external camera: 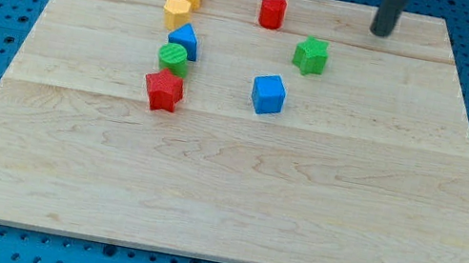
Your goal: Point your arm towards top center
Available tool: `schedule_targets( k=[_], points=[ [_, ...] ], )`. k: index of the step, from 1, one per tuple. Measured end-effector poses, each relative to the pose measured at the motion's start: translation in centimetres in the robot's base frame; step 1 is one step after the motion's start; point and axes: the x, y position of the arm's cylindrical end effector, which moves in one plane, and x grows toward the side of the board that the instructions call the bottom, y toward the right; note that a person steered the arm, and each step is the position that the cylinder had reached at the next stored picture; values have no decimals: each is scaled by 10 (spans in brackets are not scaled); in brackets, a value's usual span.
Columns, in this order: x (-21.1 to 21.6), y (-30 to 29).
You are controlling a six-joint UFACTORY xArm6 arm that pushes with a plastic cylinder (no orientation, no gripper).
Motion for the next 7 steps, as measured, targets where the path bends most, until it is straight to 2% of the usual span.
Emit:
schedule_targets(
  k=[1,3,6,7],
  points=[
    [-18,-56],
    [-18,-55],
    [-30,-23],
    [-31,-40]
  ],
)
